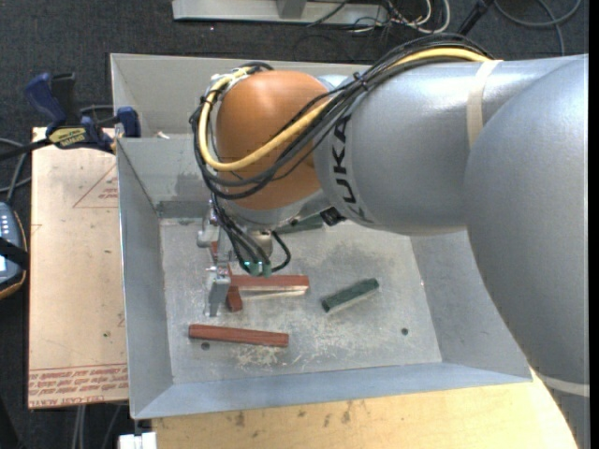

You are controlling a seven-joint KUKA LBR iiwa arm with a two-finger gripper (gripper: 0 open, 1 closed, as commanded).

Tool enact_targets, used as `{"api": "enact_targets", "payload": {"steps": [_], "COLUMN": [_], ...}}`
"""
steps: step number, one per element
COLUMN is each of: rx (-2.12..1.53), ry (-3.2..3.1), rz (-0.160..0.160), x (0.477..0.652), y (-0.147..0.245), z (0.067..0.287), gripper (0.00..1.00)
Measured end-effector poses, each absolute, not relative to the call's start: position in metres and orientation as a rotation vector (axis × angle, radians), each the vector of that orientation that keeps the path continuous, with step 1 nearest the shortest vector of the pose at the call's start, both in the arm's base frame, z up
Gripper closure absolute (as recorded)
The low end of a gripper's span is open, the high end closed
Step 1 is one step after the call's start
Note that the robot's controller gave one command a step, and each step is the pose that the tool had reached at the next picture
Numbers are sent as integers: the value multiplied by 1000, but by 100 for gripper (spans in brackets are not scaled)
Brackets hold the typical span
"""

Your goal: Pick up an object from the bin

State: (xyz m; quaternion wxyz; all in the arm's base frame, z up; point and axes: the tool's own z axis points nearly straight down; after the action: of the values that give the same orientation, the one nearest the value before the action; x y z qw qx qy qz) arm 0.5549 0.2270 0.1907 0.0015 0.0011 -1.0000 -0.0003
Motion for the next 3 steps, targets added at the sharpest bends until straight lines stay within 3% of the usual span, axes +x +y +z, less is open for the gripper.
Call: {"api": "enact_targets", "payload": {"steps": [1, 2, 3], "rx": [170, 311, 304], "ry": [-3143, -3130, -3151], "rz": [-4, -3, -15], "x": [565, 546, 541], "y": [227, 208, 173], "z": [174, 108, 78], "gripper": [0, 0, 100]}}
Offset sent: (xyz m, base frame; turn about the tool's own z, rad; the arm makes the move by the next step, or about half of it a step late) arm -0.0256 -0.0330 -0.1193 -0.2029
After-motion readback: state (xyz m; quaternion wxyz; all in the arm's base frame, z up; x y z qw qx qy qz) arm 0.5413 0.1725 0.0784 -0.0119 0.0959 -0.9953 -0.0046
